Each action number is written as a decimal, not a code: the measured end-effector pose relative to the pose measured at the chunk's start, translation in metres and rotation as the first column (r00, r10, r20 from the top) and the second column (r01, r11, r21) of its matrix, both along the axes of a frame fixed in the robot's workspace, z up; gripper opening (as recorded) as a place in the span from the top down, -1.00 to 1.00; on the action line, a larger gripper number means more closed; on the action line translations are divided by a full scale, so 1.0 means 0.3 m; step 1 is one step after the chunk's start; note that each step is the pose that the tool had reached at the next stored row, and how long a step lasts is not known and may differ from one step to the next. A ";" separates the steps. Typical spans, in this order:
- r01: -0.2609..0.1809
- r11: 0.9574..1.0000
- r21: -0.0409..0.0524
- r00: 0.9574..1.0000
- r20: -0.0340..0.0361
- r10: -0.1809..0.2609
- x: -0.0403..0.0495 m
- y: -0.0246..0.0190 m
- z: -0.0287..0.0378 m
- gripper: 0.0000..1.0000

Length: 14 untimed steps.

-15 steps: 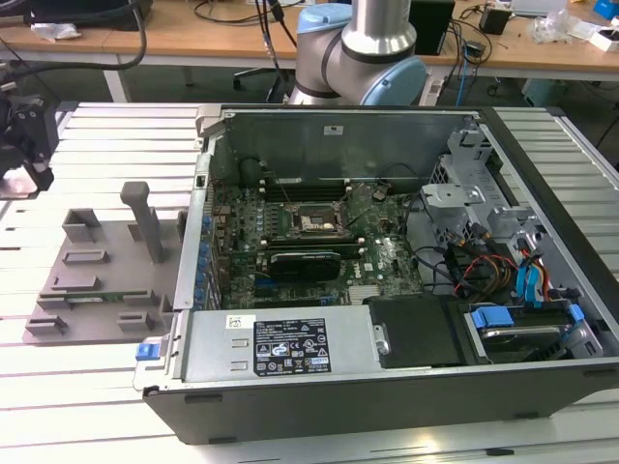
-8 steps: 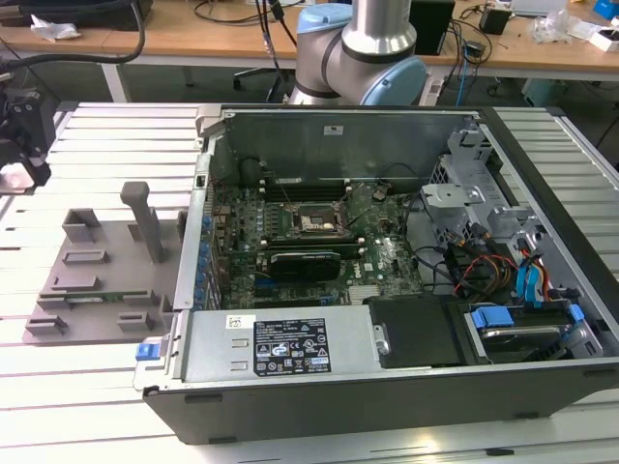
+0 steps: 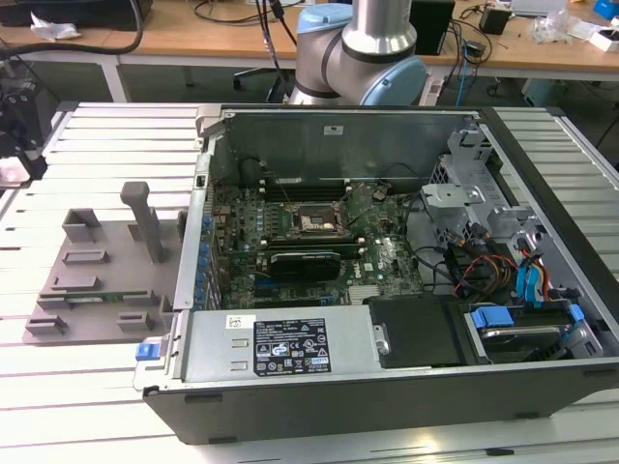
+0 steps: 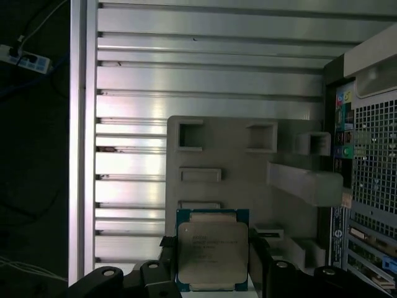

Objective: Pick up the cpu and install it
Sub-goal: 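Pick up the cpu and move it towards the insertion slot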

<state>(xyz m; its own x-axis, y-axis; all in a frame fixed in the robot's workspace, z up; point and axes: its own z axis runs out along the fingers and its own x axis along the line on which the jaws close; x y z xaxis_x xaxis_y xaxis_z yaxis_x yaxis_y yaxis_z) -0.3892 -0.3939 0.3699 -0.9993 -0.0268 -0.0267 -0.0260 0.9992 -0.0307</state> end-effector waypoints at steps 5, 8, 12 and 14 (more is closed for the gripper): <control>0.000 1.000 0.000 1.000 0.000 0.000 0.000 0.000 0.020 -0.09; 0.000 1.000 0.000 1.000 0.000 0.000 0.000 0.000 0.031 -0.09; 0.000 1.000 0.000 1.000 0.000 0.000 0.000 0.000 0.043 -0.09; 0.000 1.000 0.000 1.000 0.000 0.000 0.000 0.000 0.049 -0.09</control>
<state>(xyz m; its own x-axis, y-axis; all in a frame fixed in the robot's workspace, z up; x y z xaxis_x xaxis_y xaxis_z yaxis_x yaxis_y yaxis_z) -0.3891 -0.3939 0.3846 -0.9993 -0.0268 -0.0267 -0.0260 0.9992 -0.0307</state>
